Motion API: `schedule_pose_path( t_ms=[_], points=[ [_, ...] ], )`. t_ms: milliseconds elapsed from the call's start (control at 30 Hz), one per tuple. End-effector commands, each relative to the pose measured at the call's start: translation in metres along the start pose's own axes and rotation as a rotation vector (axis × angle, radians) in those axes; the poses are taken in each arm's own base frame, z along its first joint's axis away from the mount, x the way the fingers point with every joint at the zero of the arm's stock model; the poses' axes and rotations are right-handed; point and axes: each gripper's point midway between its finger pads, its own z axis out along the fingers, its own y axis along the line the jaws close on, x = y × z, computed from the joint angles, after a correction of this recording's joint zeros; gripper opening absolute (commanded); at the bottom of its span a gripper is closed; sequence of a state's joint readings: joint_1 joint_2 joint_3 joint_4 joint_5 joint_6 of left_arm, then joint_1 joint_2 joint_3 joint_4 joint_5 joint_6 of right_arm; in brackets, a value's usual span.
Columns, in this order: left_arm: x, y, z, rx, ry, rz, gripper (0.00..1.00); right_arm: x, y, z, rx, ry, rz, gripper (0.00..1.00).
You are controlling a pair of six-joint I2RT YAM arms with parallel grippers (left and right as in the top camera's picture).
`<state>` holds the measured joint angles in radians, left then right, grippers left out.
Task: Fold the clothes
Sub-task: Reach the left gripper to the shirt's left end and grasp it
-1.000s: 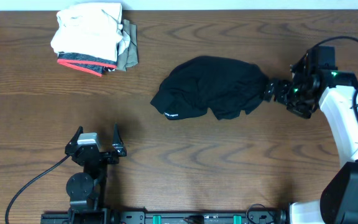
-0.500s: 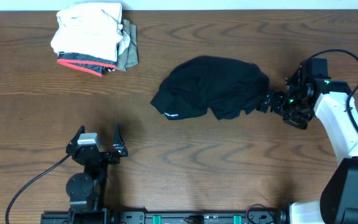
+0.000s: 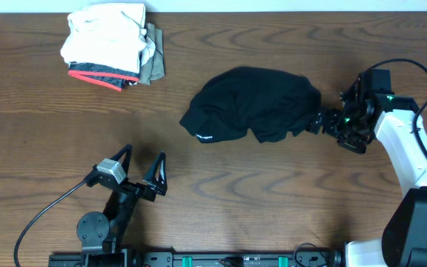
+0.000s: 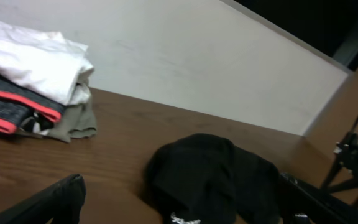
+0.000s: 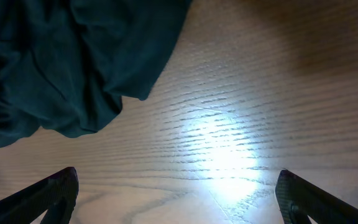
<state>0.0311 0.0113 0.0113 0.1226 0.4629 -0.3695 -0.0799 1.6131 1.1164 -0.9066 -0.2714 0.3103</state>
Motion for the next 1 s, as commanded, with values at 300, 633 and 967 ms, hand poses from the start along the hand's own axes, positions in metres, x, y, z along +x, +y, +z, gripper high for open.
schedule_pose_path(
  t_ms=[300,633,967],
  points=[
    [-0.011,-0.012,0.007,-0.041,0.237,-0.031,0.98,0.005,0.021,0.003,-0.088,0.018,-0.017,0.99],
    [0.041,0.017,0.034,-0.198,0.670,-0.227,0.98,0.012,0.035,0.006,-0.103,0.033,-0.038,0.99],
    [0.118,0.039,0.030,-0.332,0.943,-0.546,0.98,0.010,0.040,0.006,-0.110,0.021,-0.056,0.99]
  ],
)
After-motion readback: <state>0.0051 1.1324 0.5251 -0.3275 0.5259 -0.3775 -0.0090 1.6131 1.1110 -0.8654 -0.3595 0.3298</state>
